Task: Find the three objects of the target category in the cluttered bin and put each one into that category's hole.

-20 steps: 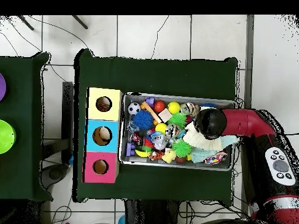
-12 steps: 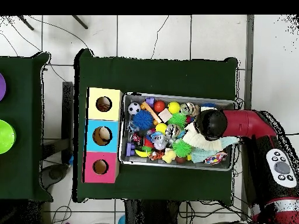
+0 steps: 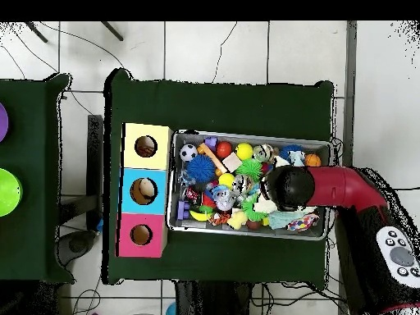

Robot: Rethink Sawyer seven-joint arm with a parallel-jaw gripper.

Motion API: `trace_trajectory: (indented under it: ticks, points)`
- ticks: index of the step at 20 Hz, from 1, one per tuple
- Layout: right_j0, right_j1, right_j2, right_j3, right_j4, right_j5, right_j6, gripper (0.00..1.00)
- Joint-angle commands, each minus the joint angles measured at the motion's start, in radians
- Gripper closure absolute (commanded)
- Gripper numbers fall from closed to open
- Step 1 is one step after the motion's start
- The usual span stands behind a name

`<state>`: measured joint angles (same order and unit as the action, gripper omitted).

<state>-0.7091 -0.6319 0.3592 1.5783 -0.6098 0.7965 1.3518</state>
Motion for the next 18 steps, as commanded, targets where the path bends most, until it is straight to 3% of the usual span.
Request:
trace_trajectory:
  ticks: [1, 7, 18]
  points:
    - [0.015, -0.156, 0.111, 0.259, 0.126, -0.045, 0.042, 1.00]
    - [0.036, -0.212, 0.124, 0.337, 0.201, -0.129, 0.111, 1.00]
    - [0.089, -0.241, 0.101, 0.378, 0.277, -0.260, 0.181, 1.00]
